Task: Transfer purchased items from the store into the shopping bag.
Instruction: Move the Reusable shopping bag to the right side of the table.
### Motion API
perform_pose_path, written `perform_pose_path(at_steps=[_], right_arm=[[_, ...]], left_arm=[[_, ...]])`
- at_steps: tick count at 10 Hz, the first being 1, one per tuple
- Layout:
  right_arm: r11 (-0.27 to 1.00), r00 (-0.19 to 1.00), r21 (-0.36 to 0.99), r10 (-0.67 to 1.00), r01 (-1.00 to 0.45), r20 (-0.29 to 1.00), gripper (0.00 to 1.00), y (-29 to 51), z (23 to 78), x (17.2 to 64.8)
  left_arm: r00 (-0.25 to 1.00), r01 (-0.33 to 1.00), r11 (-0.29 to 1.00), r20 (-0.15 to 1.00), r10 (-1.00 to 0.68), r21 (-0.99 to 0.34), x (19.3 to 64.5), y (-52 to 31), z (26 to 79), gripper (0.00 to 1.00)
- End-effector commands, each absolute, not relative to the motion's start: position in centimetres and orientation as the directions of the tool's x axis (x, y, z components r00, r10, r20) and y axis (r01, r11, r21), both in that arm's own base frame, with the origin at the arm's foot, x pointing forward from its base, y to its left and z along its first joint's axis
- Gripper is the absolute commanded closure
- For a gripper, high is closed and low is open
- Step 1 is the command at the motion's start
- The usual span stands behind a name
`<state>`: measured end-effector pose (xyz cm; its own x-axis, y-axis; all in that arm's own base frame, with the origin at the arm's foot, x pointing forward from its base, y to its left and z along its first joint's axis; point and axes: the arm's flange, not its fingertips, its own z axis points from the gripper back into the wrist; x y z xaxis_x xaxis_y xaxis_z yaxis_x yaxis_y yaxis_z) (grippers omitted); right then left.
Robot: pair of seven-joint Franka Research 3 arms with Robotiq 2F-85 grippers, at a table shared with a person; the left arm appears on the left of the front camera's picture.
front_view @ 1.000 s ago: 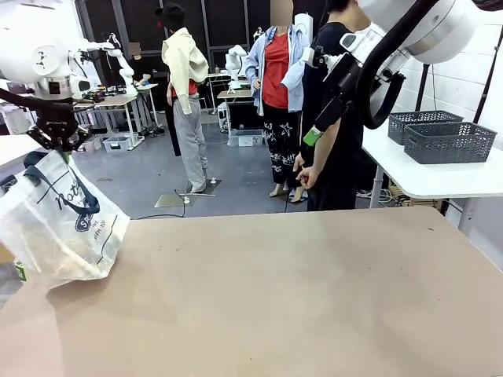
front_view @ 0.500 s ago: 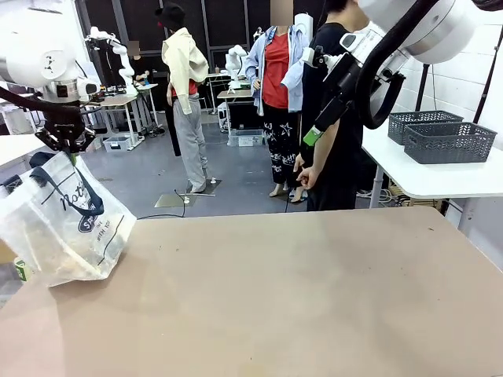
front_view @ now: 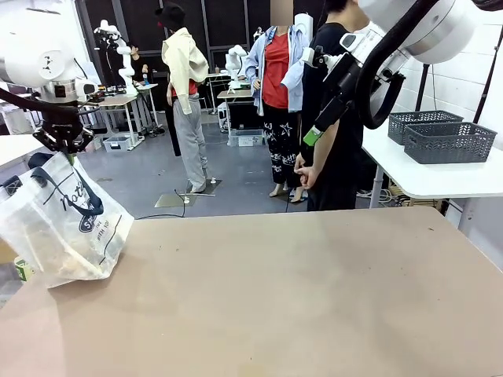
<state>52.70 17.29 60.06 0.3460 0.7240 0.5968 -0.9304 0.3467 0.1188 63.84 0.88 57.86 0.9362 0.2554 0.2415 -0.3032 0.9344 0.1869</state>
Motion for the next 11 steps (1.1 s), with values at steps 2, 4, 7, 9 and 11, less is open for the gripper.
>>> perform_pose_path(at_steps=[2, 4, 7, 9, 11], right_arm=[[0.357, 0.362, 0.131, 0.719, -0.925, 0.593, 0.00, 17.5, 60.2, 52.8], [0.357, 0.362, 0.131, 0.719, -0.925, 0.593, 0.00, 17.5, 60.2, 52.8], [0.357, 0.362, 0.131, 0.719, -0.925, 0.593, 0.00, 17.5, 60.2, 52.8], [0.357, 0.362, 0.131, 0.719, -0.925, 0.593, 0.00, 17.5, 60.2, 52.8], [0.357, 0.362, 0.131, 0.719, -0.925, 0.593, 0.00, 17.5, 60.2, 52.8]], left_arm=[[0.936, -0.305, 0.931, 0.243, 0.255, 0.198, 63.4, 1.1, 58.5, 1.00], [0.936, -0.303, 0.934, 0.241, 0.255, 0.187, 63.8, 0.9, 57.9, 0.87], [0.935, -0.315, 0.920, 0.240, 0.260, 0.231, 64.2, 1.2, 57.1, 0.28], [0.936, -0.316, 0.920, 0.235, 0.262, 0.231, 64.3, 1.3, 57.1, 0.00], [0.932, -0.319, 0.924, 0.249, 0.265, 0.211, 64.5, 1.2, 58.0, 0.00]])
